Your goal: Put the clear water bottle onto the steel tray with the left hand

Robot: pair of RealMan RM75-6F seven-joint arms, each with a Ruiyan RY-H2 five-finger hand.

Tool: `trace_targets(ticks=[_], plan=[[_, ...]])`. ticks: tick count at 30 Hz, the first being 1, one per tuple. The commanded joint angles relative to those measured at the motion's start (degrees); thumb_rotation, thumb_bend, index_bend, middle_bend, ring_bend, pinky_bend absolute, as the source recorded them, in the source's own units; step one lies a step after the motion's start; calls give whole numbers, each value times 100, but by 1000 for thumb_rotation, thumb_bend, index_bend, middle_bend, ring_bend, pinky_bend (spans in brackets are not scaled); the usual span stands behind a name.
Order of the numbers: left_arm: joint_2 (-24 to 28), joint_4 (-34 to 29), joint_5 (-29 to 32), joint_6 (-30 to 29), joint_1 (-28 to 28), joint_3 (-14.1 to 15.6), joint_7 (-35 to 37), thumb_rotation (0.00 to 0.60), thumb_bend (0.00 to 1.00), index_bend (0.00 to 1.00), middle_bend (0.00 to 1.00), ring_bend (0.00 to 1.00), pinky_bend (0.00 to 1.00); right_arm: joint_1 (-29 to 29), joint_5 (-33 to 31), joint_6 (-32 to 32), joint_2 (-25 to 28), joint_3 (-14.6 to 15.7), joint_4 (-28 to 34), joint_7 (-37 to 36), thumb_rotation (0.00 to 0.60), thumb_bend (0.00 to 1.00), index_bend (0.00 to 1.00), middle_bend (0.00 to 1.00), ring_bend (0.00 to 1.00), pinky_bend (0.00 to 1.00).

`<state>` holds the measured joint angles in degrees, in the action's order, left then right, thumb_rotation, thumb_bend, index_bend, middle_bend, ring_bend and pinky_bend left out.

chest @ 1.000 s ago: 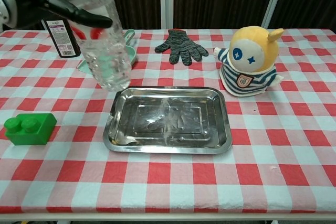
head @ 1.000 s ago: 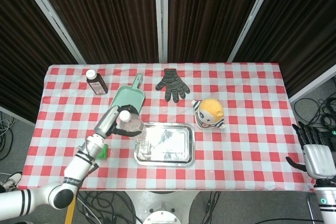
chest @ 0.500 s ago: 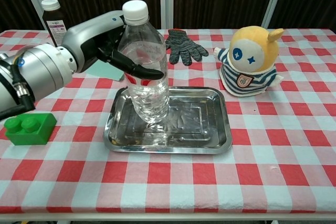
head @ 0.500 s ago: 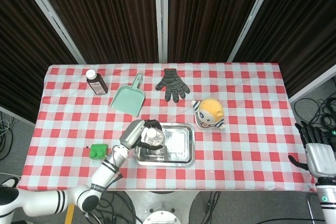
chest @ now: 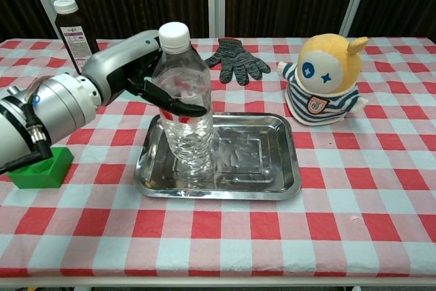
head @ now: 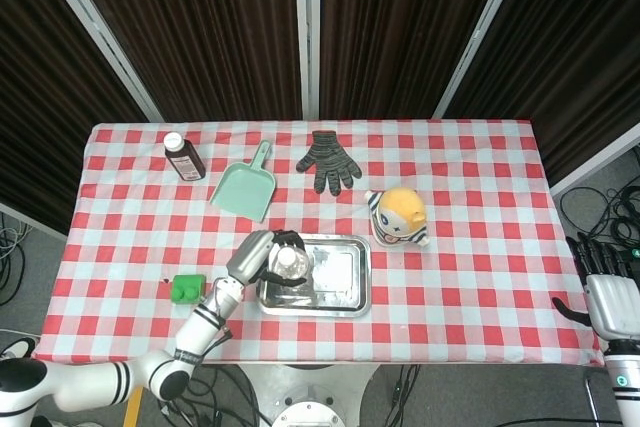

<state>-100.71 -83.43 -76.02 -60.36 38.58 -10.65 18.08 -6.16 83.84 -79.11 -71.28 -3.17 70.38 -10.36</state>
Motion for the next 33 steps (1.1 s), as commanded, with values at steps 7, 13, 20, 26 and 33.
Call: trace_targets(ticks=[7, 13, 20, 26, 33], plan=[[80, 58, -169, 34, -31, 19, 343, 600, 60, 356, 493, 368, 415, -44, -27, 40, -9, -41, 47, 49, 600, 121, 0, 0, 0, 0], [122, -15, -237, -109, -66, -69, 458, 600, 0, 271, 416, 287, 343, -53, -58, 66, 27, -59, 127, 63, 600, 121, 0, 0, 0, 0], [514, -638, -270, -323, -52, -404, 318, 600, 0, 263, 410, 287, 332, -60, -66, 78, 49, -64, 177, 71, 600, 121, 0, 0, 0, 0], [1429, -1815, 208, -291, -72, -968, -67, 600, 0, 257, 402, 275, 305, -44, -32, 17, 71, -60, 204, 62, 600, 122, 0, 0, 0, 0], [2499, -2652, 1083, -484, -195, -1669, -722, 600, 0, 257, 402, 275, 303, -30, 25, -41, 86, -39, 247, 62, 600, 121, 0, 0, 0, 0]])
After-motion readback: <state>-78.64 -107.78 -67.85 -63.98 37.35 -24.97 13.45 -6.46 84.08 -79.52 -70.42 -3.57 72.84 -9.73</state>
